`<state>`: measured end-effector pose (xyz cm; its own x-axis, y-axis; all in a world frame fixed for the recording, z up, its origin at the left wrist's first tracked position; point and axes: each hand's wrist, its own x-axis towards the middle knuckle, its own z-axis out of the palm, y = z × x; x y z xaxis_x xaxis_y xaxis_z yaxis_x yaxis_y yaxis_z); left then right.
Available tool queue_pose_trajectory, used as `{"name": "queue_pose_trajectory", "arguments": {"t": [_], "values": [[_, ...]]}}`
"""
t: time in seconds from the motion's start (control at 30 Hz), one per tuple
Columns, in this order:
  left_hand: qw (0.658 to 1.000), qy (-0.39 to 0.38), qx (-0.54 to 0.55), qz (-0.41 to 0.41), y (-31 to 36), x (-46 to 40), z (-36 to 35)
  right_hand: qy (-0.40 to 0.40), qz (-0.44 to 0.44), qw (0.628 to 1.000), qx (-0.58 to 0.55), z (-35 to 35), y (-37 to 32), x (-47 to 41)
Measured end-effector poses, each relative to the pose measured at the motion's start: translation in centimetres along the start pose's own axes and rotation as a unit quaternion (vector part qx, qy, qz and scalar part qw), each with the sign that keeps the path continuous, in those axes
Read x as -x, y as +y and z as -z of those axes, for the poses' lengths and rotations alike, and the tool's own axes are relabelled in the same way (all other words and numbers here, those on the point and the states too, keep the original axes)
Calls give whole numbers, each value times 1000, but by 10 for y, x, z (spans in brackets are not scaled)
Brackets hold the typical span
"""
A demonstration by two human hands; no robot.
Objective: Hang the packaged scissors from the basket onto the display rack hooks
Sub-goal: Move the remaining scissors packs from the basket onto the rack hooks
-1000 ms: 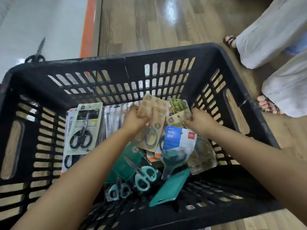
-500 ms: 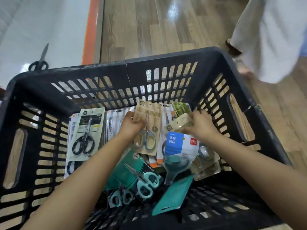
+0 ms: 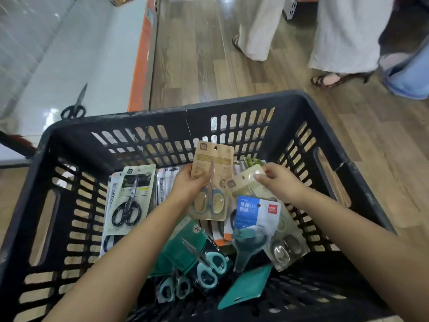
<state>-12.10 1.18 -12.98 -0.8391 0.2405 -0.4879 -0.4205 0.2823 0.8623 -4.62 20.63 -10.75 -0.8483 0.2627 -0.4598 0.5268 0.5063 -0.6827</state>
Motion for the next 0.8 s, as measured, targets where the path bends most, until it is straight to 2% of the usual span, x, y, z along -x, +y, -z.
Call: {"name": "queue_pose_trajectory", "arguments": {"t": [0.27,0.5,0.67,0.8], "values": [[998,24,61,-6,12,6,9,77,-26,995,-65,21,-15,4],[992,84,91,-24,32,16,14,107,2,984,-143,38,-41,3],[990,103,90,14,82,62,25,97,5,982,-163,79,-96,38],[988,111,105,27,167,109,43,94,12,977,-193,135,-176,74]]}}
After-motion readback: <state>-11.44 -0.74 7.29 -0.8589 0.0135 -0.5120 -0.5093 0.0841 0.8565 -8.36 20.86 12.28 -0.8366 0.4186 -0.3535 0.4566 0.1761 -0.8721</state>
